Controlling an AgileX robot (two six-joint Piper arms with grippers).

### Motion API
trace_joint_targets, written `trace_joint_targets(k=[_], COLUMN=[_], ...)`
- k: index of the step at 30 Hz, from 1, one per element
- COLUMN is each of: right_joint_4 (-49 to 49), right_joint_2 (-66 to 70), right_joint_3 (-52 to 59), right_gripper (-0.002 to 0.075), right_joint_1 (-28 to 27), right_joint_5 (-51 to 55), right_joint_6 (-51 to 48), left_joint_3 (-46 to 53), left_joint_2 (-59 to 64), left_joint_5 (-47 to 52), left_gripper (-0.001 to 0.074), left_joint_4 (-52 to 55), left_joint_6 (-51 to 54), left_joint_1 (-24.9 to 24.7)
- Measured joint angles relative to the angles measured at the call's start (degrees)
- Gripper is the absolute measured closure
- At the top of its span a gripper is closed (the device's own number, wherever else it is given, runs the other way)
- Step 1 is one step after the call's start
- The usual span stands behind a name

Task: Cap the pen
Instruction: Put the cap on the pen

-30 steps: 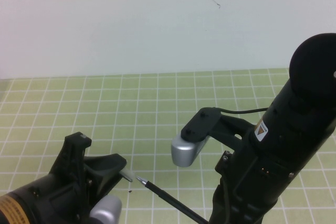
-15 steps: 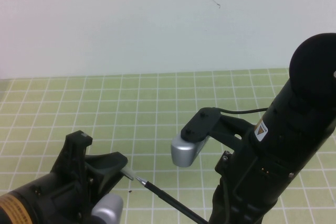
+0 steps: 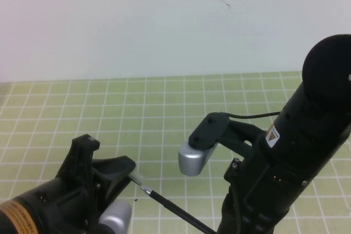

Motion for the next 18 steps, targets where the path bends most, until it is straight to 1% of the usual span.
trace_joint_targets(k=[4, 8, 18], right_joint_4=[0.00, 0.00, 0.00], right_joint_2=[0.00, 0.00, 0.09], right_joint_3=[0.00, 0.00, 0.00], right_gripper=[0.0669, 0.0669, 0.0669], right_joint_1=[0.00, 0.00, 0.00], right_joint_5=[0.00, 0.00, 0.00], right_joint_6=[0.00, 0.00, 0.00], left_joint_3=[0.00, 0.00, 0.00], left_joint_2=[-0.46, -0.96, -0.96], left_joint_5=[1.82, 0.13, 1.07], left_gripper=[0.0734, 0.0734, 0.0734], left_joint_4=[0.94, 0.94, 1.36], left_joint_6=[0.00, 0.00, 0.24], left_joint_1=[0.00, 0.00, -1.12])
